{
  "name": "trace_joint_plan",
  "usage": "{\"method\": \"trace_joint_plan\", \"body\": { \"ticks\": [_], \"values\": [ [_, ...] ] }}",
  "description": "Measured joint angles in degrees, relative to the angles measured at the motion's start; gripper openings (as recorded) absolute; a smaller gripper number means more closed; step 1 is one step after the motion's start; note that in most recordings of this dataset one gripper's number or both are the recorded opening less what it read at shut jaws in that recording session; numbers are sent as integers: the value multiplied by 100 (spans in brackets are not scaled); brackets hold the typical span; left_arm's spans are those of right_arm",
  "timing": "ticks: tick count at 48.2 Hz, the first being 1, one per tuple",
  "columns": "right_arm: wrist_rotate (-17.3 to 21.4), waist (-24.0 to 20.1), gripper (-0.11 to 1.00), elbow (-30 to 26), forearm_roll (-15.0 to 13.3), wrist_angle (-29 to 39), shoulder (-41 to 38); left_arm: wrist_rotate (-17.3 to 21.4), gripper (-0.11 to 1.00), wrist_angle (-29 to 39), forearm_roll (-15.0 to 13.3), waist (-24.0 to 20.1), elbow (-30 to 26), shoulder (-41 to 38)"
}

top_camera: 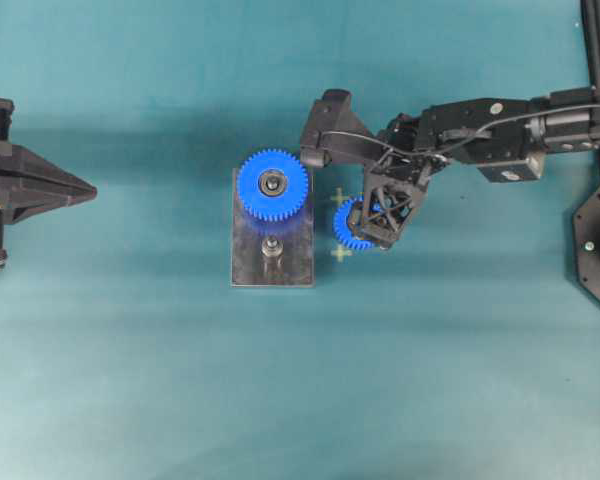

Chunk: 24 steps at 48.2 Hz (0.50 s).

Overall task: Fit the small gear onto the shaft.
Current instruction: 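Lower the right gripper over the small blue gear and grip its hub, then lift the small gear and carry it left over the empty shaft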

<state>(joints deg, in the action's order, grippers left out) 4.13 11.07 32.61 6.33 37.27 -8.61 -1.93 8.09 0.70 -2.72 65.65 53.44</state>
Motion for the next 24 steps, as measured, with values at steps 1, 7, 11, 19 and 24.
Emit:
{"method": "trace_joint_plan", "body": {
  "ticks": [1,7,11,19,24],
  "values": [
    [0,0,86,0,0,-9,-18,-9,0,0,0,0,-9,9],
    [0,0,86,-26,0,26,-53,-9,0,0,0,9,0,9],
    [0,0,84,-44,0,62,-62,-9,0,0,0,9,0,9],
    [0,0,53,-97,9,193,-70,0,0,0,-9,0,-9,18],
    [9,-44,35,-132,9,264,-62,0,0,0,0,9,0,9]
  ]
}}
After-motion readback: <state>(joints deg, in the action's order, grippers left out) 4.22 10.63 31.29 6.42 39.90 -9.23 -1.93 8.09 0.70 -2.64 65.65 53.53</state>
